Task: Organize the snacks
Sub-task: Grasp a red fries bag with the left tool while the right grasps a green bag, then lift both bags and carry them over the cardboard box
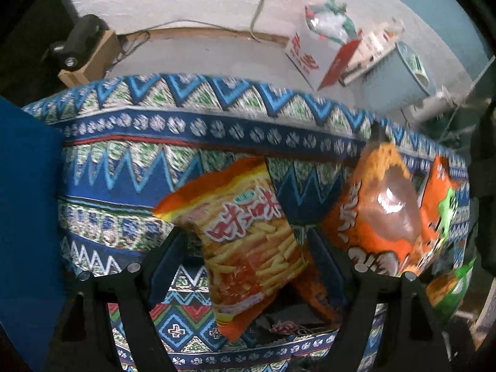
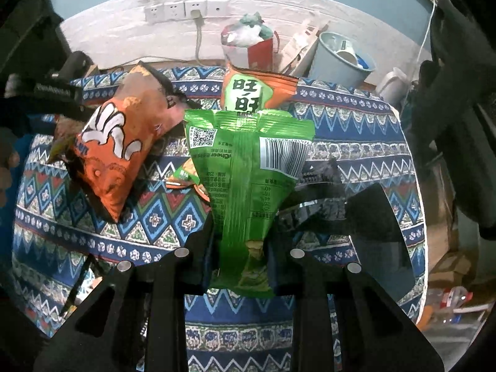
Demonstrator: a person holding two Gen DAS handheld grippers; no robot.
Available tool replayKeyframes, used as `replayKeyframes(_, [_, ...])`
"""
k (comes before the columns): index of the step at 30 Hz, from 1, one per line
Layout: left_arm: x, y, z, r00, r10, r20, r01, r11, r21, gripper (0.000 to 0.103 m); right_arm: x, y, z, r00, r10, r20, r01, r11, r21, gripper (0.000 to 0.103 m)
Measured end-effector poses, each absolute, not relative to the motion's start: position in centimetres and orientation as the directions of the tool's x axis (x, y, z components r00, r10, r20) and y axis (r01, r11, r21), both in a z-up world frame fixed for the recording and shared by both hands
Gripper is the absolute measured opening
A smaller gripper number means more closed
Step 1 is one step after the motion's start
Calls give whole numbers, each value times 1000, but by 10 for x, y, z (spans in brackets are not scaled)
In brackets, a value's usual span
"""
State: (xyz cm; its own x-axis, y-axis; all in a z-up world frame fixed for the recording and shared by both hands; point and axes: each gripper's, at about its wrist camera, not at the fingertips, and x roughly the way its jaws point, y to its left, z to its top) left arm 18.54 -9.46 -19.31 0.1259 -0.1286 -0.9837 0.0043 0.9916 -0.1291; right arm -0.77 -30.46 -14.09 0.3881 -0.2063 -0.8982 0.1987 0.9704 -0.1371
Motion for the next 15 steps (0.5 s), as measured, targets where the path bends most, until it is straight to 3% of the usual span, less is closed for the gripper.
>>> replayKeyframes(3, [179, -95, -196, 134, -131, -982, 47, 991, -126, 81, -6, -303, -138, 392, -199, -898, 203, 971, -126, 24])
replayKeyframes(7, [173, -90, -192, 166, -133, -977, 69, 990, -123, 54, -4, -297, -136, 400, -192, -896, 194, 973, -123, 24])
replayKeyframes(15, [162, -76, -182, 197, -131, -972, 107, 988, -111, 45, -2, -287, -130, 416, -192, -889, 173, 976, -130, 24])
